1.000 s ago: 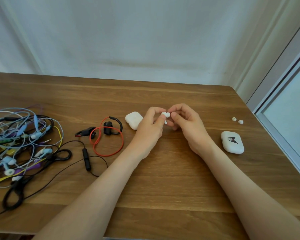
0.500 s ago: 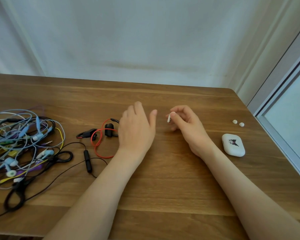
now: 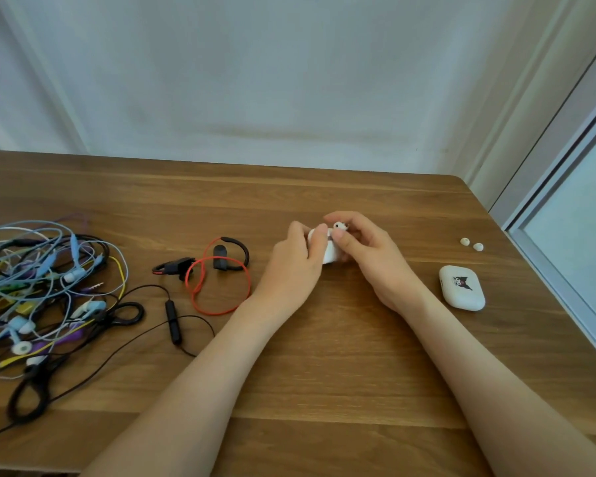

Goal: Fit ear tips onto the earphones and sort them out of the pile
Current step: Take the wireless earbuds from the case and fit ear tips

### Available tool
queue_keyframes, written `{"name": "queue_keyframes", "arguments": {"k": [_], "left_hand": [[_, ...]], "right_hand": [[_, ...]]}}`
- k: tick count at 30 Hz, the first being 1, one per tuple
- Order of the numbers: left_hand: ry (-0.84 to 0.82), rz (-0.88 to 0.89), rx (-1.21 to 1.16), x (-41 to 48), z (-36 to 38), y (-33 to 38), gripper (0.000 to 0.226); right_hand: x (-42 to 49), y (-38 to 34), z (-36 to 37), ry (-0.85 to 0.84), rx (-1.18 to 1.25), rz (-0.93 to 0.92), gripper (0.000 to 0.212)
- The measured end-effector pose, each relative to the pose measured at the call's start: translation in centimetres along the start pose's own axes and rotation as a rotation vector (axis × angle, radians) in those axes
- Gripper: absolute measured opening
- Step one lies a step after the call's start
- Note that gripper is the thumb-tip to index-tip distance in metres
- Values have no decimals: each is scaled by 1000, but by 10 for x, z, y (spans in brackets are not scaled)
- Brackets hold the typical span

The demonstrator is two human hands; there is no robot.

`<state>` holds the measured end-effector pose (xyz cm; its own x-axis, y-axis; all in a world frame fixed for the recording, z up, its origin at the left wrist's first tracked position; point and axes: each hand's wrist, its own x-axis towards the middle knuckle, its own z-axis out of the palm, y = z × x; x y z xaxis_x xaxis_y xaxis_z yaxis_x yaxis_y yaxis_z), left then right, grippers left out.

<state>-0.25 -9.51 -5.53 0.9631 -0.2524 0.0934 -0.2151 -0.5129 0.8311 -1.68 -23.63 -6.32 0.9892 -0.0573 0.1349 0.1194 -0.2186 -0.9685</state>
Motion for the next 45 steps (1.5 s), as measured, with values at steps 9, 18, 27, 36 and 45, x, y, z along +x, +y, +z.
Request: {"name": "queue_keyframes", "arguments": {"k": [9, 18, 27, 36, 45], "left_hand": [[-36, -75, -258, 0, -5, -2, 46], [-37, 50, -146, 3, -3, -5, 16], [-383, -289, -822, 9, -12, -2, 44], [-434, -342, -1017, 10, -17, -7, 26], [-85, -339, -730, 13, -6, -7, 32]], "right_hand": [[1, 1, -5, -112, -42, 65, 18], [2, 4, -3, 12, 150, 5, 24], [1, 1, -3, -19, 245, -195, 19], [4, 2, -3, -4, 277, -229, 20], [4, -1, 1, 362, 104, -134, 19]]}}
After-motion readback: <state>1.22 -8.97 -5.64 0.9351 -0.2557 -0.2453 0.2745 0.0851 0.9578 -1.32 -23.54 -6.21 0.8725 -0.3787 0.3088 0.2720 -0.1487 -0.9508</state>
